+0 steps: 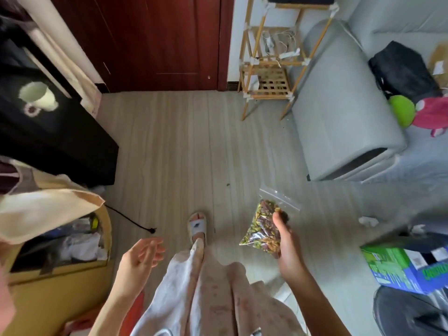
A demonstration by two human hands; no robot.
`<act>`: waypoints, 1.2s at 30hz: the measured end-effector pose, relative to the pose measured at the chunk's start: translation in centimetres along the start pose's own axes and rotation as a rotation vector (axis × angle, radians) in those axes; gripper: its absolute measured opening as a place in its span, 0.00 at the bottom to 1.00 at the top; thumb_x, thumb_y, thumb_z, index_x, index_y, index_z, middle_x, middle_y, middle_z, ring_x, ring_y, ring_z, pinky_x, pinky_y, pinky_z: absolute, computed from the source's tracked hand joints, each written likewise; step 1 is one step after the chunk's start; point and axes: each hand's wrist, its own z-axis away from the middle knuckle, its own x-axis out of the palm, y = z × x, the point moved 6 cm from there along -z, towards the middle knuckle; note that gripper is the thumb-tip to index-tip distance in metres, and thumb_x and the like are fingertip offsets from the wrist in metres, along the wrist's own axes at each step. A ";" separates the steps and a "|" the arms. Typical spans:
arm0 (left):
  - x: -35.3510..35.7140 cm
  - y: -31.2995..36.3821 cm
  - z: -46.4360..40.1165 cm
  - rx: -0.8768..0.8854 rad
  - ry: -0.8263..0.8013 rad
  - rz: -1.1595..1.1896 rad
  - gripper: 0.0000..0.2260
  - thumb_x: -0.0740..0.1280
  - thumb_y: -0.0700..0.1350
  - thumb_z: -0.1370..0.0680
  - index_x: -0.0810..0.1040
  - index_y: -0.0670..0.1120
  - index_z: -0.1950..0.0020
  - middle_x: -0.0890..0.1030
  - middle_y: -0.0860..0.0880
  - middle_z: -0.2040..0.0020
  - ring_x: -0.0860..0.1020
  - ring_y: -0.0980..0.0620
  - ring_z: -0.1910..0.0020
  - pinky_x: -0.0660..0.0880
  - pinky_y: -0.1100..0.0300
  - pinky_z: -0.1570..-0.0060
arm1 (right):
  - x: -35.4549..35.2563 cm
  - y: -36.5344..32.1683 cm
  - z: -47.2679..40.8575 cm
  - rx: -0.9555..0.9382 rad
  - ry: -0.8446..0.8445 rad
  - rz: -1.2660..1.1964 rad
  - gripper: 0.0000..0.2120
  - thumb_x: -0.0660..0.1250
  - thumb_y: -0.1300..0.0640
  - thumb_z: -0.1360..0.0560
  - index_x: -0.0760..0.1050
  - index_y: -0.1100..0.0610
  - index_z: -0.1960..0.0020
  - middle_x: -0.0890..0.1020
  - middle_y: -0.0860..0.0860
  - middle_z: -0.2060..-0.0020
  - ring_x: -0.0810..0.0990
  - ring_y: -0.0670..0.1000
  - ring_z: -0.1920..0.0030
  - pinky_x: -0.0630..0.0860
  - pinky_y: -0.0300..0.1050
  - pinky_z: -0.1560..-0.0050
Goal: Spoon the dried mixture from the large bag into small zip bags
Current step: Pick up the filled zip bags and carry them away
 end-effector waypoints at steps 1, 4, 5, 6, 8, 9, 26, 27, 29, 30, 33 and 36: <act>-0.1 0.3 -1.9 -0.021 0.008 0.016 0.08 0.60 0.40 0.22 0.79 0.41 0.51 0.83 0.46 0.61 0.81 0.47 0.61 0.78 0.66 0.63 | 0.9 -0.7 -1.1 0.003 -0.001 -0.015 0.07 0.68 0.49 0.27 0.78 0.52 0.54 0.84 0.54 0.54 0.83 0.53 0.55 0.77 0.42 0.63; -0.3 1.8 -8.3 -0.054 -0.006 0.036 0.08 0.61 0.40 0.21 0.79 0.45 0.55 0.83 0.47 0.63 0.81 0.45 0.61 0.77 0.66 0.65 | 4.2 -3.3 -4.5 0.024 0.009 -0.083 0.10 0.67 0.50 0.25 0.77 0.56 0.50 0.83 0.56 0.53 0.83 0.54 0.55 0.76 0.41 0.65; -0.3 2.8 -10.6 -0.050 -0.031 0.029 0.09 0.61 0.40 0.21 0.79 0.46 0.56 0.83 0.47 0.64 0.81 0.44 0.61 0.77 0.66 0.65 | 5.5 -4.4 -5.6 0.032 0.008 -0.113 0.11 0.66 0.51 0.25 0.76 0.57 0.49 0.83 0.57 0.51 0.82 0.56 0.53 0.77 0.44 0.61; -0.5 4.0 -12.9 -0.039 -0.064 0.008 0.09 0.61 0.39 0.21 0.78 0.47 0.57 0.83 0.47 0.64 0.81 0.44 0.61 0.77 0.65 0.64 | 6.9 -5.4 -6.5 0.050 0.007 -0.138 0.12 0.66 0.51 0.25 0.75 0.58 0.47 0.82 0.58 0.50 0.82 0.57 0.51 0.77 0.47 0.56; -0.7 6.9 -17.2 0.012 -0.141 -0.060 0.10 0.61 0.38 0.21 0.78 0.48 0.57 0.83 0.47 0.64 0.81 0.46 0.61 0.78 0.61 0.61 | 9.6 -7.4 -8.5 0.084 0.012 -0.185 0.14 0.65 0.51 0.24 0.74 0.59 0.43 0.81 0.59 0.48 0.80 0.59 0.48 0.76 0.51 0.49; -0.8 8.5 -19.2 0.037 -0.177 -0.101 0.10 0.61 0.39 0.21 0.78 0.49 0.58 0.83 0.48 0.64 0.81 0.50 0.62 0.78 0.59 0.60 | 10.8 -8.5 -9.4 0.088 0.019 -0.191 0.15 0.65 0.52 0.24 0.75 0.60 0.43 0.81 0.59 0.48 0.80 0.60 0.47 0.76 0.53 0.47; 7.6 25.3 -43.1 0.028 -0.254 -0.053 0.09 0.60 0.37 0.21 0.78 0.47 0.55 0.82 0.48 0.61 0.80 0.55 0.64 0.76 0.66 0.61 | 18.7 -24.9 -28.1 0.098 -0.021 -0.170 0.16 0.69 0.48 0.29 0.77 0.57 0.46 0.86 0.55 0.56 0.85 0.56 0.56 0.81 0.47 0.60; 7.5 25.0 -43.2 0.013 -0.246 -0.060 0.10 0.60 0.37 0.21 0.78 0.47 0.55 0.83 0.48 0.62 0.80 0.56 0.65 0.76 0.65 0.62 | 19.0 -25.6 -28.6 0.092 -0.033 -0.171 0.19 0.69 0.48 0.29 0.77 0.59 0.44 0.85 0.57 0.54 0.85 0.57 0.54 0.81 0.50 0.55; 8.7 25.0 -45.0 -0.015 -0.200 -0.044 0.10 0.60 0.36 0.21 0.78 0.47 0.56 0.83 0.50 0.64 0.80 0.57 0.67 0.76 0.60 0.62 | 18.7 -28.5 -31.2 0.085 -0.027 -0.163 0.20 0.68 0.48 0.27 0.76 0.60 0.41 0.84 0.58 0.50 0.84 0.58 0.51 0.79 0.54 0.48; 9.6 25.3 -46.0 -0.042 -0.185 -0.048 0.10 0.61 0.36 0.21 0.79 0.47 0.56 0.83 0.50 0.65 0.80 0.57 0.67 0.76 0.60 0.62 | 18.5 -30.4 -32.8 0.090 -0.025 -0.134 0.20 0.68 0.48 0.27 0.76 0.60 0.40 0.84 0.57 0.50 0.84 0.57 0.51 0.79 0.53 0.48; 12.6 27.9 -49.1 -0.052 -0.170 -0.053 0.10 0.60 0.37 0.21 0.79 0.48 0.56 0.83 0.54 0.63 0.80 0.58 0.68 0.76 0.63 0.63 | 17.6 -36.9 -37.3 0.004 -0.015 -0.079 0.19 0.69 0.47 0.28 0.76 0.58 0.42 0.85 0.56 0.52 0.84 0.56 0.52 0.80 0.50 0.52; 15.1 31.0 -52.6 -0.041 -0.148 -0.037 0.10 0.60 0.37 0.21 0.79 0.48 0.56 0.83 0.53 0.63 0.80 0.57 0.67 0.76 0.64 0.63 | 17.3 -42.1 -41.0 -0.040 -0.018 -0.042 0.18 0.67 0.48 0.26 0.76 0.59 0.41 0.84 0.57 0.50 0.83 0.57 0.51 0.80 0.48 0.54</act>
